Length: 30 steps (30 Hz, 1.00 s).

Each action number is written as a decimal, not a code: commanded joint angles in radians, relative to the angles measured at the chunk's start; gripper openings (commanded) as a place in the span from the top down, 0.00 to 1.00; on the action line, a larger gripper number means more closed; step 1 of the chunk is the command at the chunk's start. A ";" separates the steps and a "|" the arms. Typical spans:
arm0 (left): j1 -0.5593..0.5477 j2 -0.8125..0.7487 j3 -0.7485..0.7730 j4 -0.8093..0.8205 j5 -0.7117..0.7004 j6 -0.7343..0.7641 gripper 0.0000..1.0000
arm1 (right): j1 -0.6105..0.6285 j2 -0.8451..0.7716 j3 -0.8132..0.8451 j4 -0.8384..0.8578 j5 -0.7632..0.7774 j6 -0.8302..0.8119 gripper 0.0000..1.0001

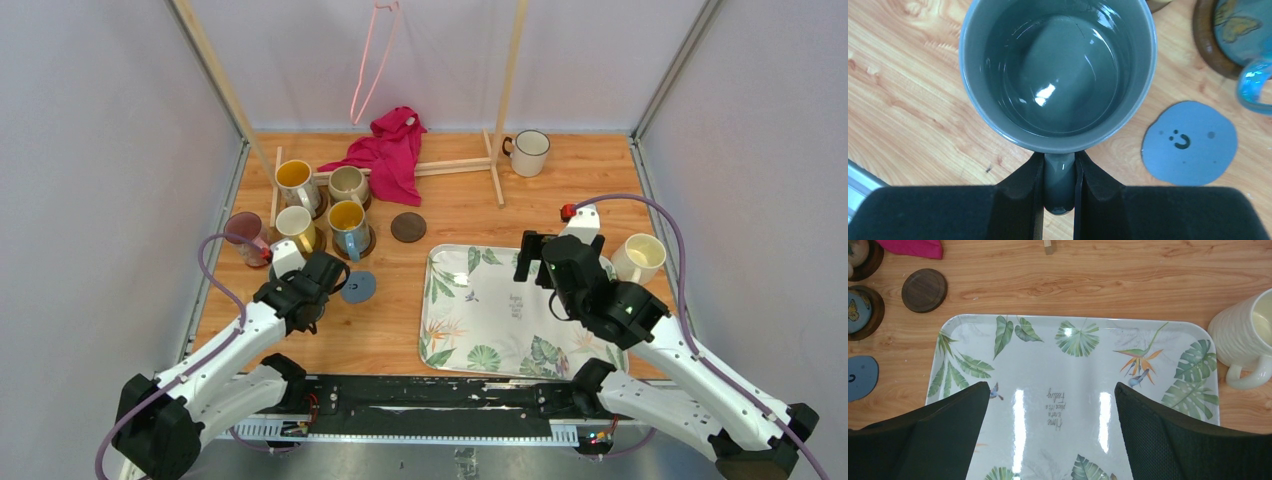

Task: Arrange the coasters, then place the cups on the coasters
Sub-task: Place the cup on the coaster.

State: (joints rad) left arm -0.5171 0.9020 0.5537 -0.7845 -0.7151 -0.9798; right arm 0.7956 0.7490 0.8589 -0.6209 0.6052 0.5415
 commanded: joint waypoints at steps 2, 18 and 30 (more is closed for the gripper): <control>0.029 -0.015 -0.024 0.050 -0.034 -0.058 1.00 | -0.017 -0.004 -0.009 0.001 0.001 -0.010 0.00; 0.057 0.026 -0.035 0.059 0.014 -0.078 0.61 | -0.020 -0.012 -0.012 0.001 -0.007 -0.011 0.00; 0.057 -0.023 0.006 0.029 0.011 -0.059 0.00 | -0.021 -0.005 -0.008 0.001 -0.010 -0.010 0.00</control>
State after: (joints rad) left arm -0.4667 0.9035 0.5133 -0.7395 -0.6758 -1.0412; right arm 0.7895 0.7490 0.8585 -0.6209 0.5926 0.5373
